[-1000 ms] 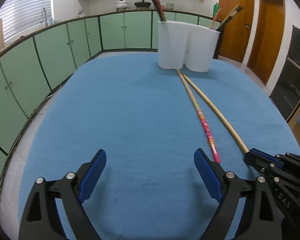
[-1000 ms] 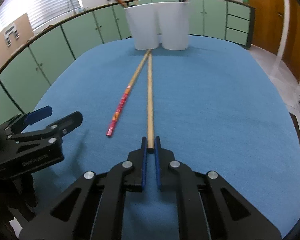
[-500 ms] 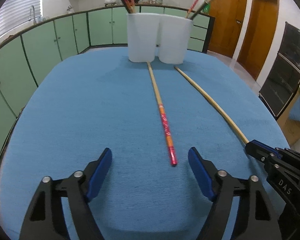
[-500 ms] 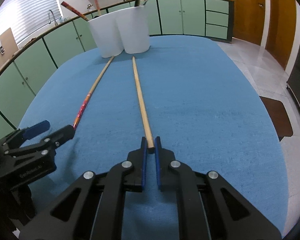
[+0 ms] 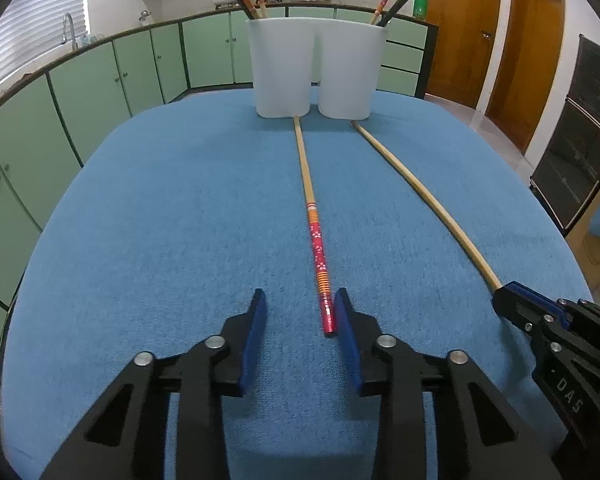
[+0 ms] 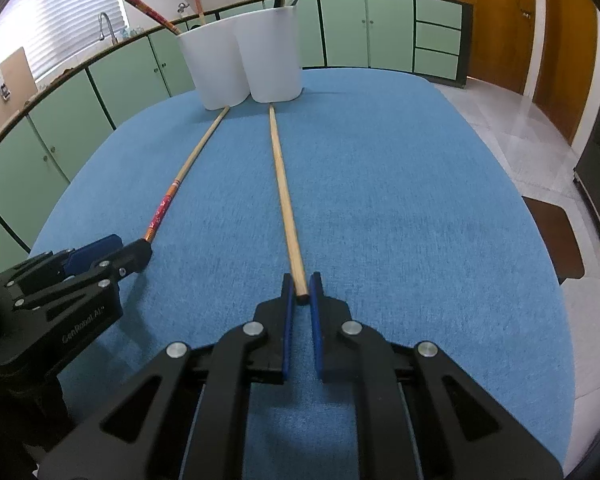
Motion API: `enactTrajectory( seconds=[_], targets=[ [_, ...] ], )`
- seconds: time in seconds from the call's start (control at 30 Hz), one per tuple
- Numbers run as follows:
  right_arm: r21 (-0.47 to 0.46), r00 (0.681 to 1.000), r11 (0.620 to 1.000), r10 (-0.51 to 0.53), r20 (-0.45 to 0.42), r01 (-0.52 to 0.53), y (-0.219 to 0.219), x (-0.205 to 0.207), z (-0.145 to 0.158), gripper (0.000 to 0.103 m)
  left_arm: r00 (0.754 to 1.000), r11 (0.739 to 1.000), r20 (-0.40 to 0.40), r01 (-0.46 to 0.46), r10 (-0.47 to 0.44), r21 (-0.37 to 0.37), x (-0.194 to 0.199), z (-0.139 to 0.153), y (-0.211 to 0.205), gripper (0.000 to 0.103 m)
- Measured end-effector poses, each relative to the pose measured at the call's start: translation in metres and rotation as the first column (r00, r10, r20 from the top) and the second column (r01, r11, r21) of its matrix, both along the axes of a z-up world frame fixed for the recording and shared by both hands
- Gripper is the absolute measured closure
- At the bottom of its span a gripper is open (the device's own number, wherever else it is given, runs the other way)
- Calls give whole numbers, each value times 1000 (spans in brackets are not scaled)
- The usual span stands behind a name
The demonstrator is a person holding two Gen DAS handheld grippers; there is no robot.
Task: Organize utensils
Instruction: 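Grasp the last red-patterned chopstick with the left tool, then lift both last chopsticks and insert them into the white holder with both tools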
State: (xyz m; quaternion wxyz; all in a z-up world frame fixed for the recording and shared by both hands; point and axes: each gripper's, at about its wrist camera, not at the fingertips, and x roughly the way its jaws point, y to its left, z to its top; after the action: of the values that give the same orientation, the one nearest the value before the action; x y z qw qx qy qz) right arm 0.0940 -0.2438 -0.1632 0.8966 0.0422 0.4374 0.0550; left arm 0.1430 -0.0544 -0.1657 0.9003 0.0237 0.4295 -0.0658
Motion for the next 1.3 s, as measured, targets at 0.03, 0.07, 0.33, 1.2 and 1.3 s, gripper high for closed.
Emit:
enactTrajectory(
  seconds=[0.03, 0.07, 0.33, 1.2, 1.3],
  targets=[
    [0, 1000, 1000, 1, 0, -1, 0, 0, 0, 95, 1000, 1000, 1, 2, -2, 0, 0, 0, -1, 76],
    [1, 1000, 1000, 4, 1, -4, 0, 1, 0, 95, 1000, 1000, 2, 2, -2, 0, 0, 0, -1, 80],
    [-11, 1000, 1000, 8, 13, -8, 2, -1, 1, 96, 1000, 1000, 10, 4, -4, 1, 0, 1, -4, 97],
    [19, 969, 999, 24, 245, -30, -13, -18, 102, 97, 951, 998, 308, 33, -13, -61, -31, 124, 22, 97],
    [42, 960, 998, 29, 278, -42, -20, -11, 125, 97, 937, 997, 350, 41, -14, -70, -25, 141, 26, 97]
  ],
)
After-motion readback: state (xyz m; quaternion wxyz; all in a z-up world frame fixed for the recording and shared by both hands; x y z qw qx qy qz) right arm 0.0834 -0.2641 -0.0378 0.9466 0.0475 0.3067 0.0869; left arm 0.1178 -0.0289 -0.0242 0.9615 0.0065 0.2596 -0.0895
